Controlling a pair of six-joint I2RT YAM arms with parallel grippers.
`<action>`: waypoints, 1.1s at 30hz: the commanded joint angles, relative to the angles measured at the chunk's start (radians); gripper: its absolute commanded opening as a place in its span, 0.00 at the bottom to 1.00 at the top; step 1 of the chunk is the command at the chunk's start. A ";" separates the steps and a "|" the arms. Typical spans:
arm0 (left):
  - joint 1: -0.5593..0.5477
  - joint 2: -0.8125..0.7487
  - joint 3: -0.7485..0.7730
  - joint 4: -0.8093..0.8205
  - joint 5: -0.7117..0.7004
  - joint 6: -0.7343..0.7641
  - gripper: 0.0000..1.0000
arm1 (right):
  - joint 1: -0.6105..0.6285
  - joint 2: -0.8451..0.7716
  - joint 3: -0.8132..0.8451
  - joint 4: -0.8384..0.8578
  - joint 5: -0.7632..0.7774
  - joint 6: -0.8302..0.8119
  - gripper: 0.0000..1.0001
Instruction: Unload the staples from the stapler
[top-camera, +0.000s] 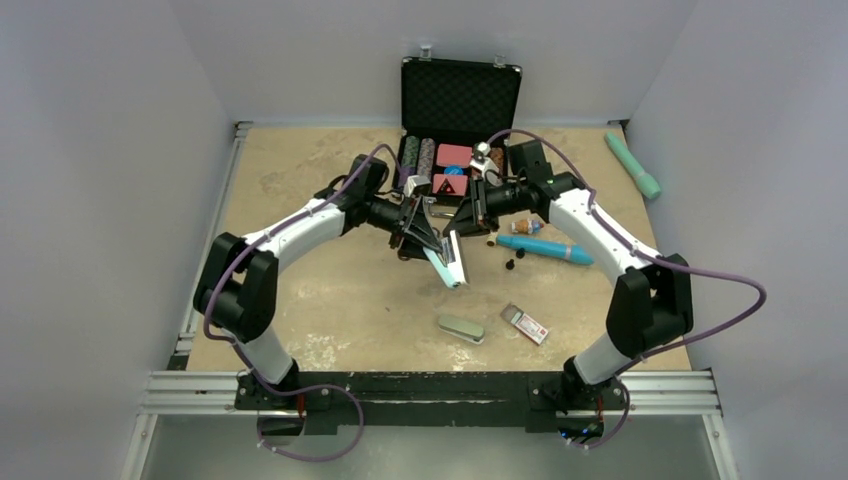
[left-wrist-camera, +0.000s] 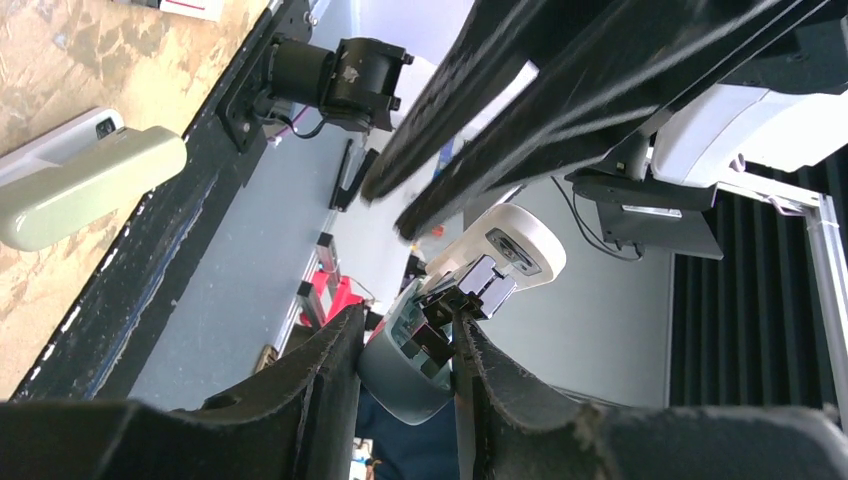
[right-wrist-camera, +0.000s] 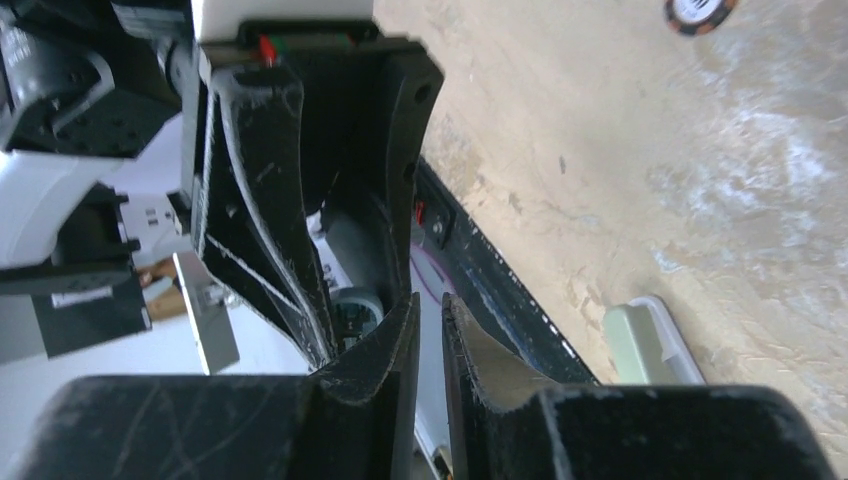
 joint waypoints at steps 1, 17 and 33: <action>-0.007 -0.006 -0.010 0.108 0.041 -0.052 0.00 | 0.025 -0.048 -0.030 -0.008 -0.109 -0.064 0.18; 0.003 0.040 -0.127 0.594 0.025 -0.399 0.00 | 0.008 -0.336 -0.283 0.751 -0.316 0.440 0.33; -0.002 0.252 -0.154 1.716 -0.204 -1.263 0.00 | -0.011 -0.363 -0.272 1.017 -0.269 0.632 0.43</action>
